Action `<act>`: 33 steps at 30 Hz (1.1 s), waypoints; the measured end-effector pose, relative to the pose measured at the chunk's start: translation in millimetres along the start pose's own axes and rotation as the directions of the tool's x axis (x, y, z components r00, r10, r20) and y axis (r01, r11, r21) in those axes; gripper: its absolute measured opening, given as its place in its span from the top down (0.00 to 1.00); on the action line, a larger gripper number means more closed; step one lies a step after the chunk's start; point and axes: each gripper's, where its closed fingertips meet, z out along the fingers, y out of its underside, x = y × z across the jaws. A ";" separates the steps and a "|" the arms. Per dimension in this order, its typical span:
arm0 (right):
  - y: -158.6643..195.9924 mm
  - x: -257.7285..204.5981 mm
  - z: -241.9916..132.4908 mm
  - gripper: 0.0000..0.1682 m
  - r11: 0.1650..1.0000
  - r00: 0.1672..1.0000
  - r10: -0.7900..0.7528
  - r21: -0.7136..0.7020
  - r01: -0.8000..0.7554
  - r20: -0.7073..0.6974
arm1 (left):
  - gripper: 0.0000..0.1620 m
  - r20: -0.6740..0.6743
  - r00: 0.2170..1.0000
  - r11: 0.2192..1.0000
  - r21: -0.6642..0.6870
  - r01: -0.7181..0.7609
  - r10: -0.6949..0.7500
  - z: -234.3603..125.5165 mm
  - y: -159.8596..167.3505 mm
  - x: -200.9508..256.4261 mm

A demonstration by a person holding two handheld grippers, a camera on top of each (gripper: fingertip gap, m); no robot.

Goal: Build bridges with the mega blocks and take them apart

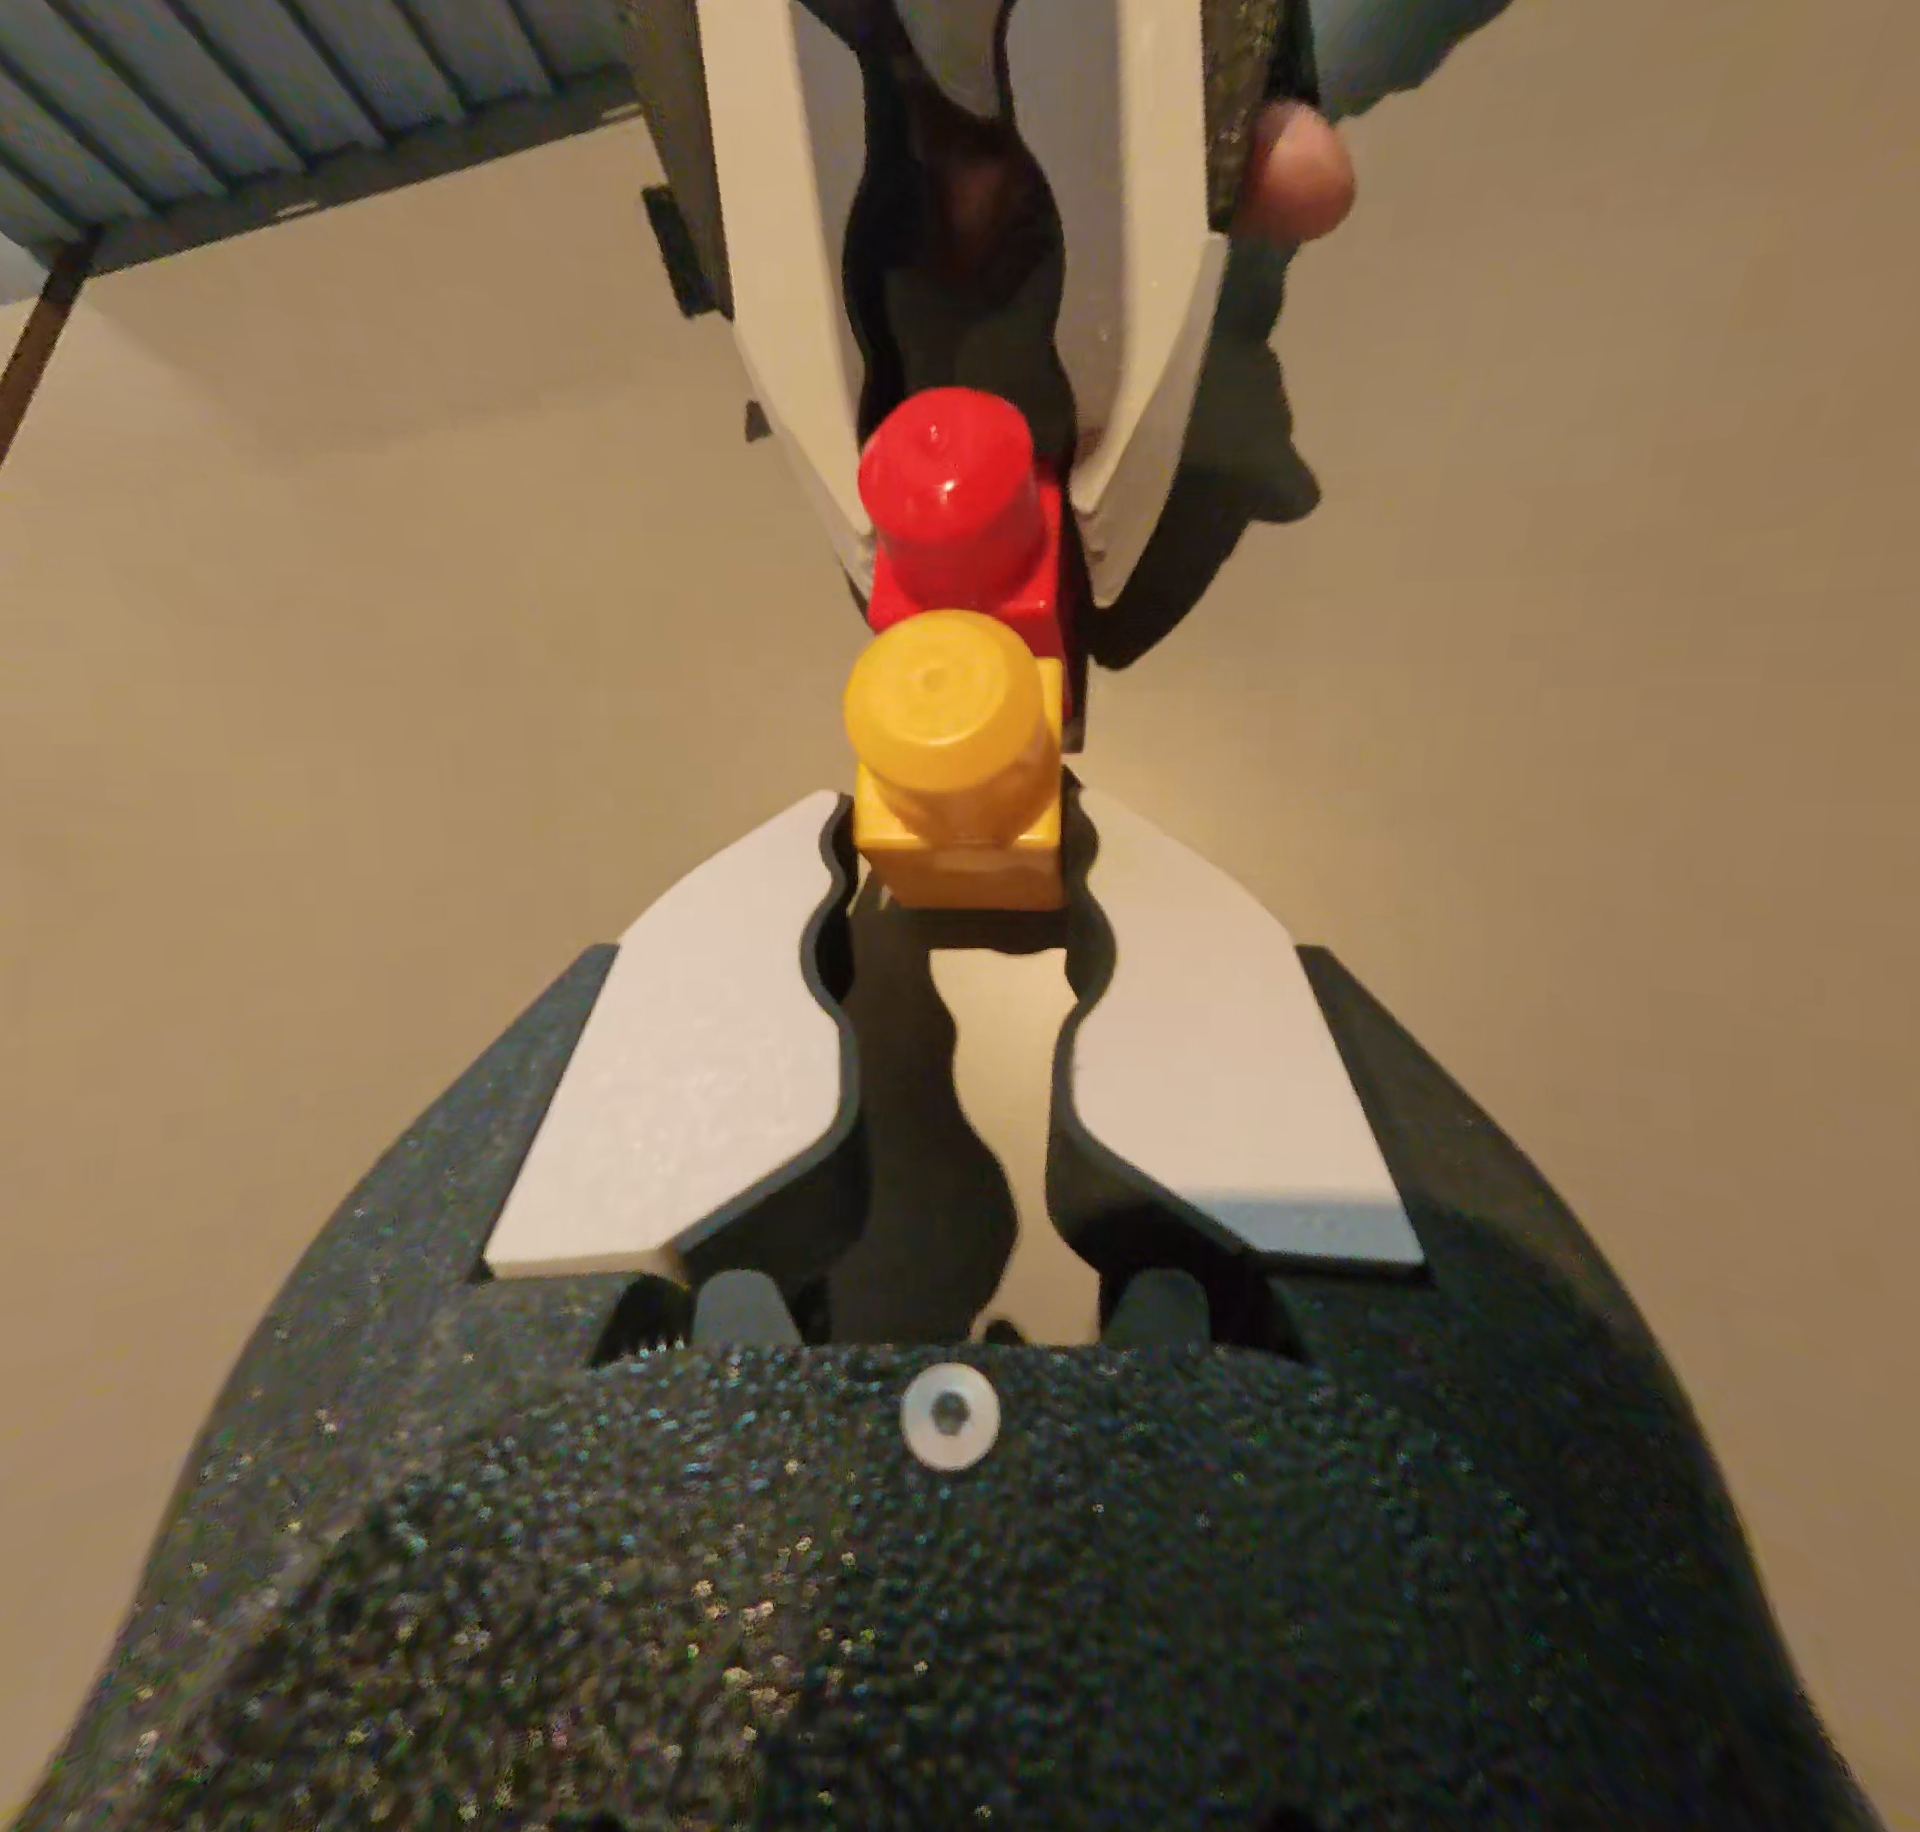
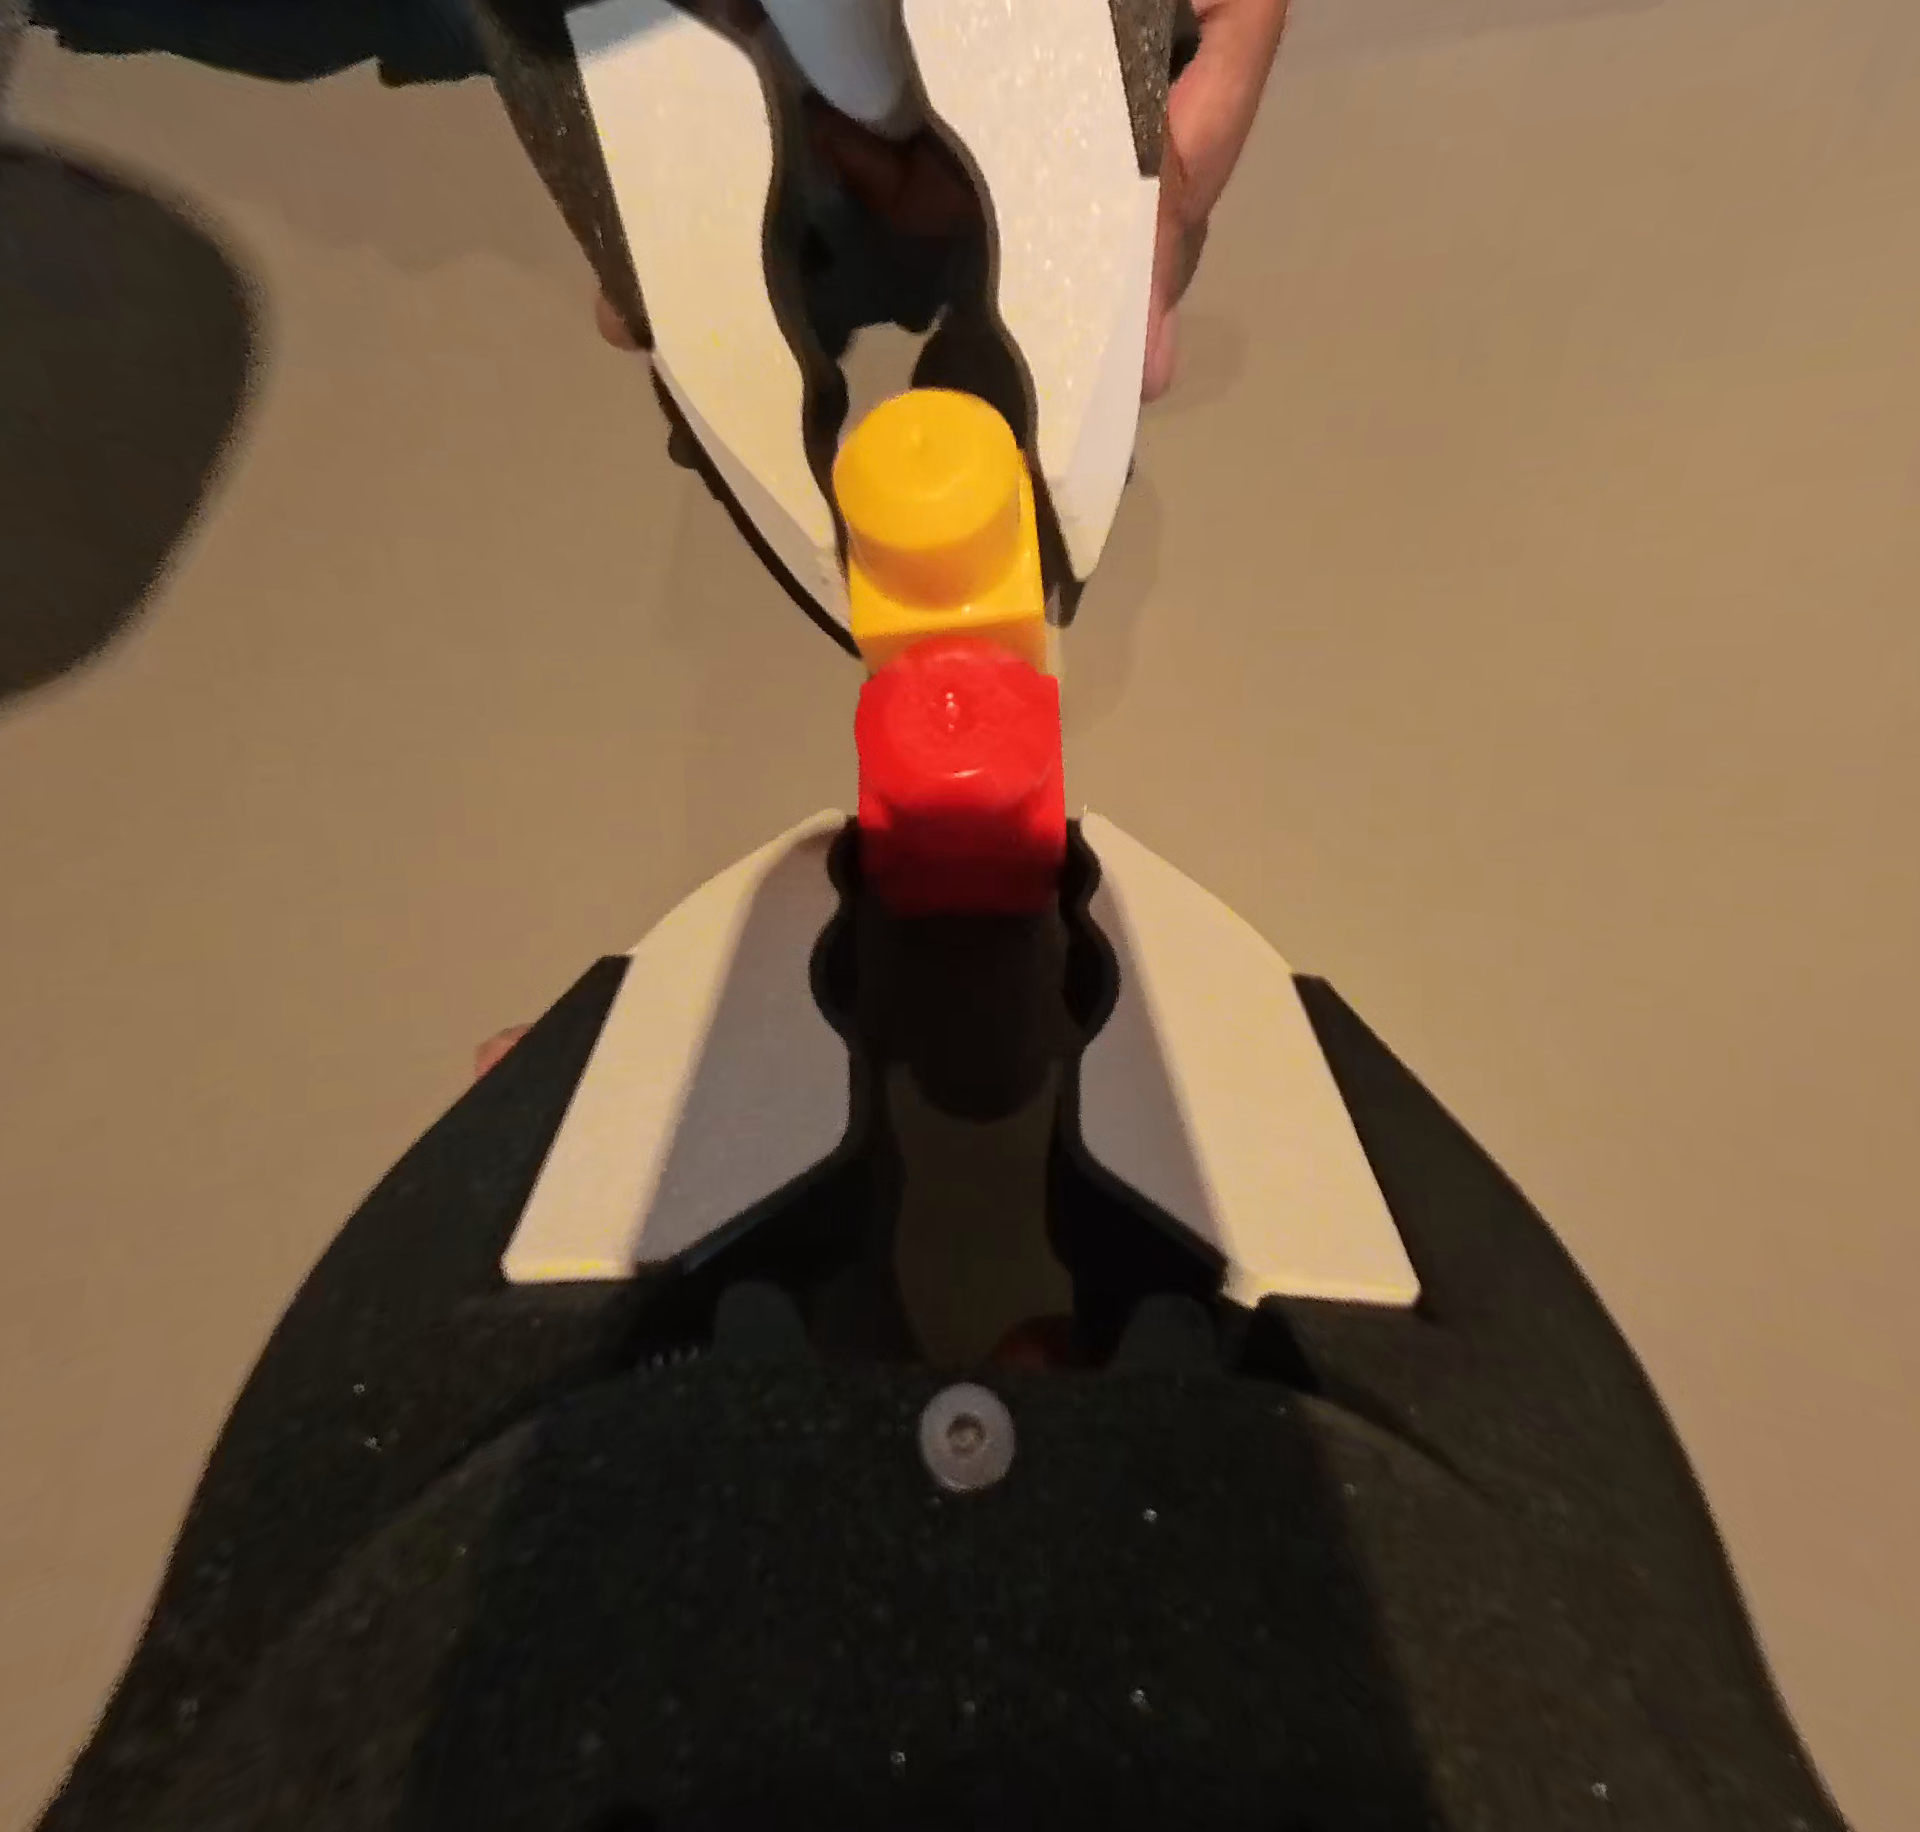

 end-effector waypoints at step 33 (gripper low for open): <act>-5.3 -8.2 8.8 0.62 1.000 0.999 -0.011 0.022 0.010 0.031 | 0.64 0.345 0.910 0.973 0.109 0.203 -0.229 -165.4 9.9 -18.3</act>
